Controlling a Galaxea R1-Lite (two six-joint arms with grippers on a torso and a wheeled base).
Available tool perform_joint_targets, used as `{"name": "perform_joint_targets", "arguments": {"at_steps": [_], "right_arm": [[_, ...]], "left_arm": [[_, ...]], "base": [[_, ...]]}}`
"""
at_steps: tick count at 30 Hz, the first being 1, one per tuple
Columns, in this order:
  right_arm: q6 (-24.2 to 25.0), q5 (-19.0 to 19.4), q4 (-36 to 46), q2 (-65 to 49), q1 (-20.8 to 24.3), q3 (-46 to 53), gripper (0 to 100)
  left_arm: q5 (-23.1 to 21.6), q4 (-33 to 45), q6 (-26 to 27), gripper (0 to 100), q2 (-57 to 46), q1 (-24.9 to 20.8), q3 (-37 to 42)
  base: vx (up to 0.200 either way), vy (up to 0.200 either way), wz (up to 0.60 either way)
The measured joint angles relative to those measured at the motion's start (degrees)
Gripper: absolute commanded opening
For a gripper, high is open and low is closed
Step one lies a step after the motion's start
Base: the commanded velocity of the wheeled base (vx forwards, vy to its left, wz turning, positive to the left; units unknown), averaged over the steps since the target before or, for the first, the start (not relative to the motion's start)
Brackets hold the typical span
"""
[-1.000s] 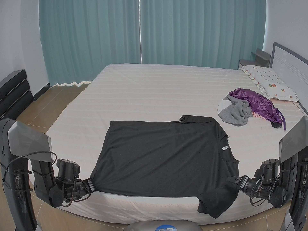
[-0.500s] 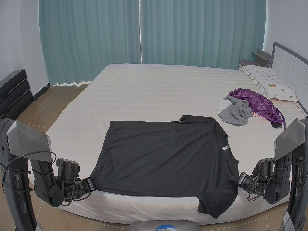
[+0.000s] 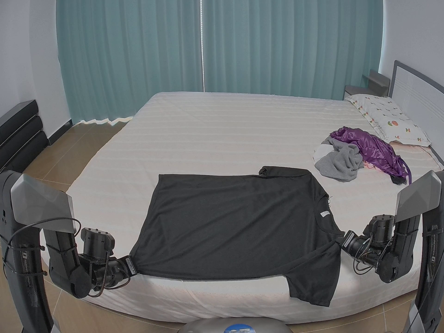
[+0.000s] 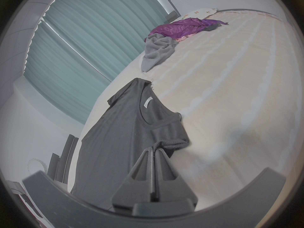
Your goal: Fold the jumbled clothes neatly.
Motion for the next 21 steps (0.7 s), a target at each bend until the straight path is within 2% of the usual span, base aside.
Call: {"name": "perform_joint_targets", "arguments": {"at_steps": [4,5,14,21], "right_arm": [[0.0,0.3,1.6,0.0,0.0,-2.7,0],[-0.1,0.4,2.5,0.1,0.1,-3.1,100],[-2.2,1.6,3.1,-1.2,-0.9,-3.1,100],[-7.8,6.4,0.5,-4.0,-3.0,3.0,100]], "left_arm": [[0.0,0.0,-0.1,0,0.2,0.0,0.0],[0.0,0.0,-0.1,0,0.2,0.0,-0.1],[-0.1,0.0,-0.2,0,0.4,0.0,-0.1],[-0.1,0.0,-0.3,0,0.3,0.0,-0.1]], "base": [[0.000,0.000,0.00],[0.000,0.000,0.00],[0.000,0.000,0.00],[0.000,0.000,0.00]]}}
